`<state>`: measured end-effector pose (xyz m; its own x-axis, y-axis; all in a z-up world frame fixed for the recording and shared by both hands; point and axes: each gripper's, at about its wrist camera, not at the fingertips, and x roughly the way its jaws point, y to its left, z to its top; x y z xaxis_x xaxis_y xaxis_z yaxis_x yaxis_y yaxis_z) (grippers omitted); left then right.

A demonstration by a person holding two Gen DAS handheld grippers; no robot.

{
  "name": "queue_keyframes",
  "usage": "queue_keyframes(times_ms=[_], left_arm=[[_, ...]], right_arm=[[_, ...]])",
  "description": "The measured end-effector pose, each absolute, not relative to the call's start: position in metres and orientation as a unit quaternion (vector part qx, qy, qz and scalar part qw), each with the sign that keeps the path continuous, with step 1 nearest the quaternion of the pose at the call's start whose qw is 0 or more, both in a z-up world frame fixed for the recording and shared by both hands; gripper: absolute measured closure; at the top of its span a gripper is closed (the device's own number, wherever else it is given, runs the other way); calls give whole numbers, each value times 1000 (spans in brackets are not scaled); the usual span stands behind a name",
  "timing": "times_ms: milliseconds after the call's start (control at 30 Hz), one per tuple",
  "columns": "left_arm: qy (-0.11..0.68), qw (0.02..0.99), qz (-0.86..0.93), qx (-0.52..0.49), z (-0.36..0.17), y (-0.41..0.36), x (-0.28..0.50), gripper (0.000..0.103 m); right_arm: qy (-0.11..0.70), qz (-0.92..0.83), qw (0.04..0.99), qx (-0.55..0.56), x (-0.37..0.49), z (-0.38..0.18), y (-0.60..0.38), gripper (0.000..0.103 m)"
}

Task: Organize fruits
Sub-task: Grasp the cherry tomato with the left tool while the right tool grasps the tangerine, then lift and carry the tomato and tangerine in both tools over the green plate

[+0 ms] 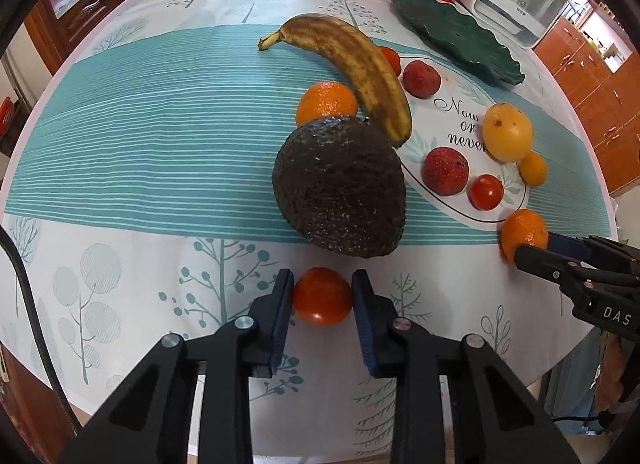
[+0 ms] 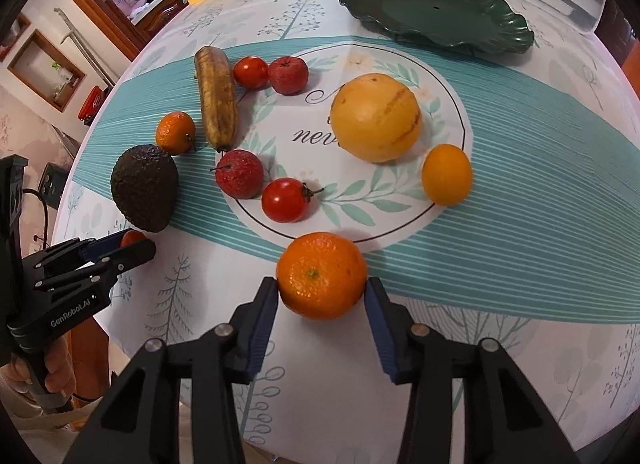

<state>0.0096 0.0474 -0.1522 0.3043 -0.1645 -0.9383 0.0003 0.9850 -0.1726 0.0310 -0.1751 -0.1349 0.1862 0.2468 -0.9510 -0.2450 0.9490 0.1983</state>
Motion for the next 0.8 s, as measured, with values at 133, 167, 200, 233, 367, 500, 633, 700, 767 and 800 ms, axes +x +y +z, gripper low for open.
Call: queue_keyframes(times_ms=[133,167,200,233,367,500,633,700,767,800], left_arm=[[584,807,-52,-66,-153,44,8,75],[584,807,-53,-67,-152,46,6,76],[584,807,-54,-67,-152,45,5,76],[584,807,-55,-67,-152,45,5,76],[586,805,-58,-69,-150,42,0,76],[582,808,-59,-67,-144,36,-2,76],[571,816,-53,-65,-132,31,-6,76],[566,820,-52,-65,-124,28,-7,76],[559,825,-54,-66,-112,23,-5,76],[554,828,-56,-68,-104,20,-4,76]], right_arm=[[615,161,772,-2,31,-136,-175,58],[614,161,773,-3,31,-137,-176,58],[614,162,773,-3,30,-137,-176,58],[614,162,772,-5,30,-137,-175,58],[617,165,770,-2,30,-143,-174,57],[617,170,769,5,27,-142,-177,59],[610,179,772,11,26,-134,-183,60],[603,182,777,9,26,-125,-186,60],[594,186,783,8,26,-114,-190,60],[588,189,787,8,26,-108,-192,60]])
